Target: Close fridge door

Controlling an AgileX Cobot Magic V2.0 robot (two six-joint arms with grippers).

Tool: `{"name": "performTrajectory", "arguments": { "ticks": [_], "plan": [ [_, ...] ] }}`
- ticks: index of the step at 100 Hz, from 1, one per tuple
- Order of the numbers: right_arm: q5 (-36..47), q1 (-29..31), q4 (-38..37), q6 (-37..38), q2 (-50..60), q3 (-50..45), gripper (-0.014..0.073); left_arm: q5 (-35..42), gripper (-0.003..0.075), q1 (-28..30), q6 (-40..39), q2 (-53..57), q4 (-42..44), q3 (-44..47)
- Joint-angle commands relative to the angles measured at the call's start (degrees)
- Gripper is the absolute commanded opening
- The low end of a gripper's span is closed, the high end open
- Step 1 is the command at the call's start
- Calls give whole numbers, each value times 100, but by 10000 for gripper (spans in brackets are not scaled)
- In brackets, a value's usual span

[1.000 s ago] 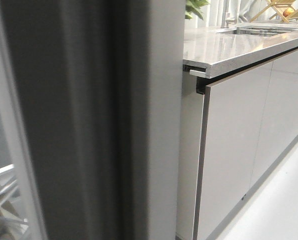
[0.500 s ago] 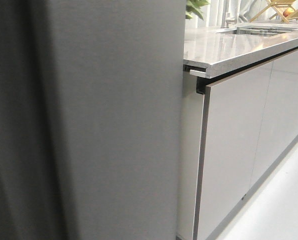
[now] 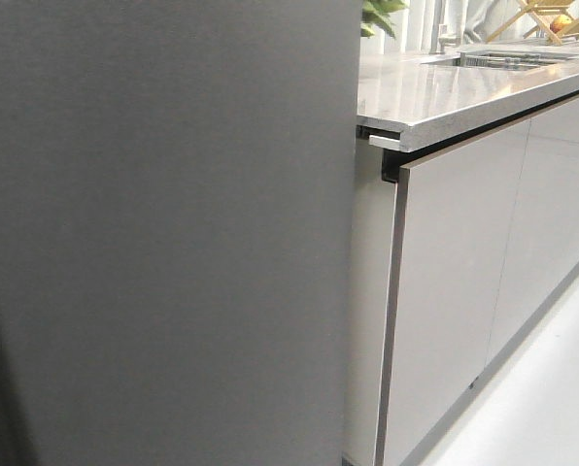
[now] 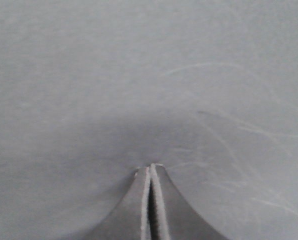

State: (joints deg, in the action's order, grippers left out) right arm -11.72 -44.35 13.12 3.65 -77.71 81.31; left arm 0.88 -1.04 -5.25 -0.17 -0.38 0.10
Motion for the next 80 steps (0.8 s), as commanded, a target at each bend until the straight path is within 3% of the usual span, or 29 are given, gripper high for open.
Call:
{"name": "performTrajectory", "arguments": {
  "ticks": [1, 80],
  "plan": [
    [517, -22, 1, -65, -14, 359, -76, 440, -21, -27, -20, -109, -9, 160],
    [988, -22, -169, -65, -1477, 1521, -76, 440, -21, -27, -20, -109, -9, 160]
  ]
}}
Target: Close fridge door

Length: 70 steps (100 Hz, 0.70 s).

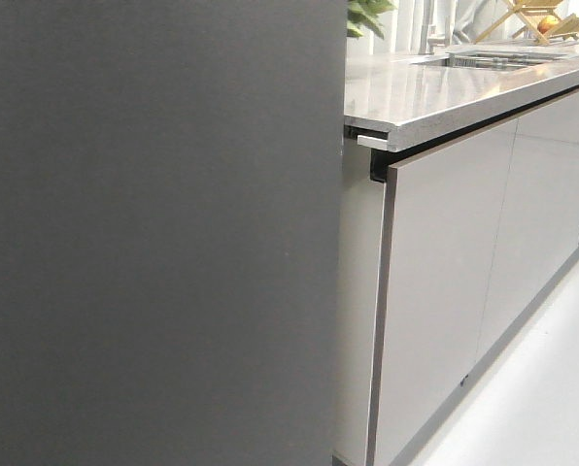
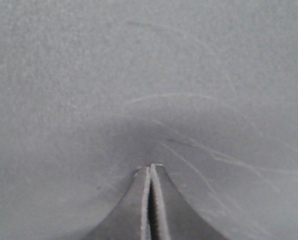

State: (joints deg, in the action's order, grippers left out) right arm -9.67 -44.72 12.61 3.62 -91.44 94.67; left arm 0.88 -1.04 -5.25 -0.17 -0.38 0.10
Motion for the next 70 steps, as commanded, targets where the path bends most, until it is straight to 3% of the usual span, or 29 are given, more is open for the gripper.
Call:
{"name": "performTrajectory", "arguments": {
  "ticks": [1, 49, 70],
  "plan": [
    [793, 15, -119, -61, -103, 185, -76, 440, -21, -27, -20, -109, -9, 160],
    [892, 307, -343, -61, -158, 185, -76, 440, -21, -27, -20, -109, -9, 160],
    [883, 558, -931, -61, 320, -251, -76, 440, -21, -27, -20, -109, -9, 160]
  ]
}}
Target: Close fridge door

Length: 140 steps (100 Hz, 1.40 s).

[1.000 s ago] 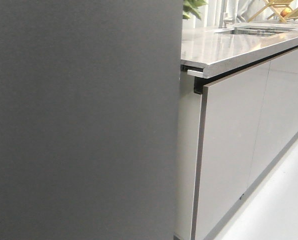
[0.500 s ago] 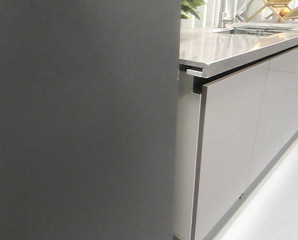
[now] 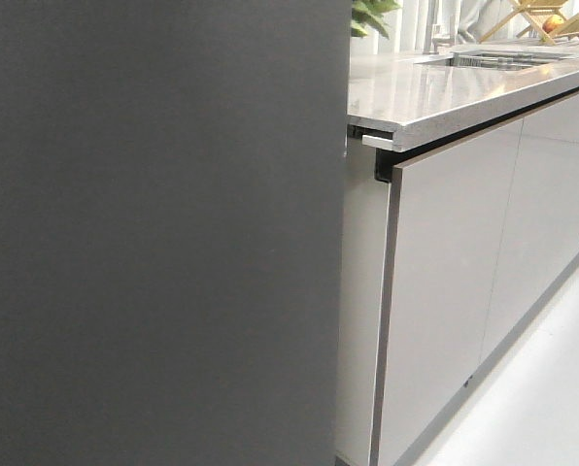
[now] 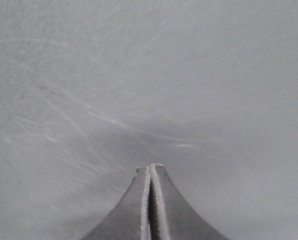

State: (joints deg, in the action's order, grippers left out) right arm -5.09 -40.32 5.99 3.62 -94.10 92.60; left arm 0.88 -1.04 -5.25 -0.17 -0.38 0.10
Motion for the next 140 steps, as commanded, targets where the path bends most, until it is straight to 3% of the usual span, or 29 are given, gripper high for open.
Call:
{"name": "performTrajectory", "arguments": {
  "ticks": [1, 48, 113, 140],
  "plan": [
    [425, 146, -268, -61, 612, -93, -76, 440, -21, -27, -20, -109, -9, 160],
    [1378, 1157, -268, -61, 2725, -2745, -76, 440, -21, -27, -20, -109, -9, 160],
    [1401, 3246, -303, -61, 5881, -6042, -76, 440, -21, -27, -20, -109, -9, 160],
    [1423, 3786, -307, -61, 7478, -7590, -76, 440, -21, -27, -20, -109, -9, 160]
  ]
}}
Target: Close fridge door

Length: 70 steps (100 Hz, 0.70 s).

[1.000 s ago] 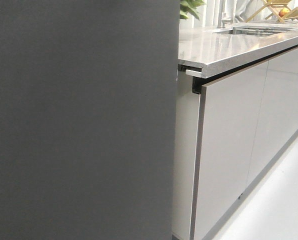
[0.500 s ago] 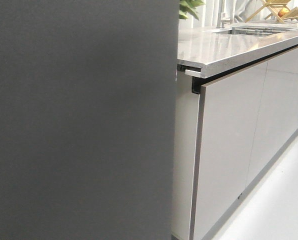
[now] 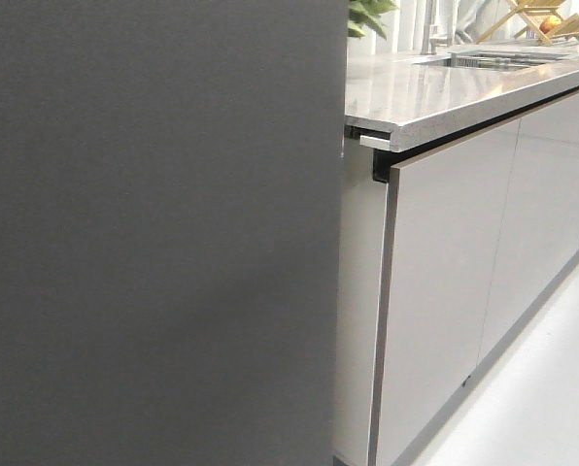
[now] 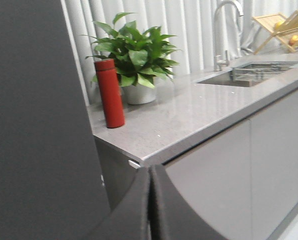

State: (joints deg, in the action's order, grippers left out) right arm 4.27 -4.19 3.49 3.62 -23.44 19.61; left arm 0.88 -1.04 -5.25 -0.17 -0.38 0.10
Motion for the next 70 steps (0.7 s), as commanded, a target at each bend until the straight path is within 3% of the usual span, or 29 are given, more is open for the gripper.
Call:
{"name": "performTrajectory", "arguments": {
  "ticks": [1, 31, 70],
  "plan": [
    [486, 205, -57, -61, 486, -368, -76, 440, -21, -27, -20, -109, -9, 160],
    [486, 542, -57, -61, 1665, -1490, -76, 440, -20, -27, -20, -109, -9, 160],
    [435, 542, -99, -61, 2284, -2060, -76, 440, -21, -27, -20, -109, -9, 160]
  ]
}}
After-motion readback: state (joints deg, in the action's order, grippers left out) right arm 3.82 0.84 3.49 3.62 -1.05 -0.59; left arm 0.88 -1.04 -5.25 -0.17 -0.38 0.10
